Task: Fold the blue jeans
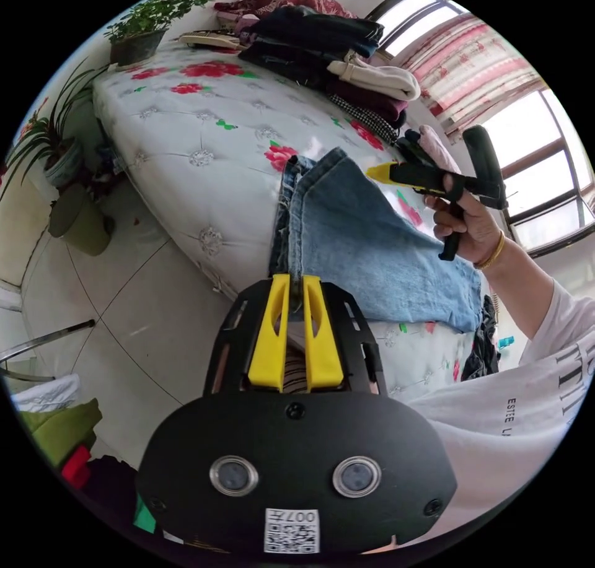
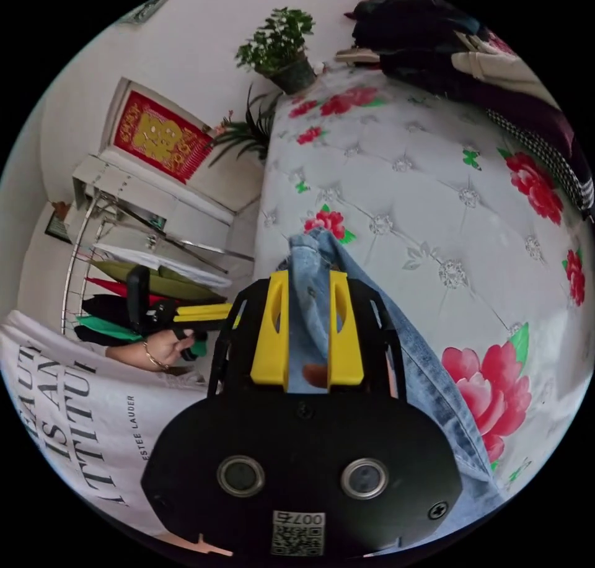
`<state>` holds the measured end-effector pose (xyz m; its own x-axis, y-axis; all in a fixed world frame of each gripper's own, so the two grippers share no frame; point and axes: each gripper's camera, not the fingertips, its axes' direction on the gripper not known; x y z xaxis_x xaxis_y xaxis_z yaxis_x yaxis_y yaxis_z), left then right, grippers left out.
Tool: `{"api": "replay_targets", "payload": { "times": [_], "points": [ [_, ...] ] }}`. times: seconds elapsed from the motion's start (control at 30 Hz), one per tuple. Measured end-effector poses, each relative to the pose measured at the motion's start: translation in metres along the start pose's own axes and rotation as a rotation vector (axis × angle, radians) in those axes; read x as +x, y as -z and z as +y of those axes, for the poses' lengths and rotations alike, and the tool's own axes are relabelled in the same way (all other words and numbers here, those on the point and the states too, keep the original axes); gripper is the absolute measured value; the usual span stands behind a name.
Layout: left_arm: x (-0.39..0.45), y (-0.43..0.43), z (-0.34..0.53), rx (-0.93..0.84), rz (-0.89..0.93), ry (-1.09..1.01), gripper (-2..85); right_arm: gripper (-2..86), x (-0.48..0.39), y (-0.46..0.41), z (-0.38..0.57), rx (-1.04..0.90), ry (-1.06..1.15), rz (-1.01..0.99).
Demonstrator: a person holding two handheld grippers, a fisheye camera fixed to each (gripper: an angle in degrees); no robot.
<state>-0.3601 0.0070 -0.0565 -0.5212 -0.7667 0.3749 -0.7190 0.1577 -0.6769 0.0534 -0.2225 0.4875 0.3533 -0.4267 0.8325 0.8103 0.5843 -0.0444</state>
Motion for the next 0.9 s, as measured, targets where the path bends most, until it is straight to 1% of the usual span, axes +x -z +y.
{"api": "replay_targets", "payload": {
  "times": [0.03,0.1,0.17,0.2,0.23,0.33,0.43,0.5,0.6,0.63,0.7,0.73,0.8,0.83,0.9],
  "points": [
    [0.000,0.004,0.002,0.008,0.001,-0.009,1.8,5.9,-0.001,0.002,0.002,0.015,0.007,-0.012],
    [0.001,0.008,0.003,0.013,0.004,-0.020,0.6,6.2,0.001,-0.008,0.001,-0.041,0.011,0.021],
    [0.002,0.013,0.003,0.017,0.009,-0.029,0.1,6.2,0.010,-0.032,0.000,-0.168,-0.014,0.140],
    [0.001,0.016,0.003,0.022,0.019,-0.029,-0.1,6.1,0.012,-0.035,0.000,-0.173,-0.028,0.178],
    [0.000,0.020,0.003,0.028,0.030,-0.030,-0.3,5.8,0.016,-0.038,0.001,-0.164,-0.046,0.224],
    [-0.002,0.029,0.003,0.032,0.036,-0.037,-0.5,2.9,0.018,-0.038,0.000,-0.165,-0.064,0.177],
    [-0.005,0.044,0.006,0.042,0.064,-0.033,-0.5,0.7,-0.007,-0.016,-0.008,-0.048,0.005,0.193],
    [-0.010,0.058,0.014,0.078,0.058,-0.027,-0.5,0.3,-0.025,-0.005,-0.019,-0.022,0.055,0.243],
    [-0.030,0.063,0.024,0.105,0.028,0.021,-0.1,0.3,-0.039,-0.011,-0.038,-0.039,0.124,0.238],
    [-0.040,0.055,0.023,0.077,0.027,0.062,0.2,0.6,-0.035,-0.025,-0.045,-0.069,0.120,0.212],
    [-0.055,0.040,0.019,0.019,0.024,0.140,1.4,1.4,-0.020,-0.054,-0.048,-0.141,0.057,0.223],
    [-0.062,0.036,0.017,0.016,0.020,0.180,2.6,2.1,-0.011,-0.067,-0.046,-0.190,-0.012,0.270],
    [-0.072,0.037,0.015,0.031,0.040,0.228,4.2,2.9,-0.012,-0.055,-0.034,-0.106,-0.051,0.291],
    [-0.078,0.042,0.016,0.052,0.065,0.237,5.4,3.2,-0.018,-0.038,-0.022,-0.020,-0.048,0.279],
    [-0.085,0.048,0.020,0.071,0.076,0.225,7.4,3.5,-0.026,-0.009,0.003,0.063,-0.048,0.267]
  ]
}}
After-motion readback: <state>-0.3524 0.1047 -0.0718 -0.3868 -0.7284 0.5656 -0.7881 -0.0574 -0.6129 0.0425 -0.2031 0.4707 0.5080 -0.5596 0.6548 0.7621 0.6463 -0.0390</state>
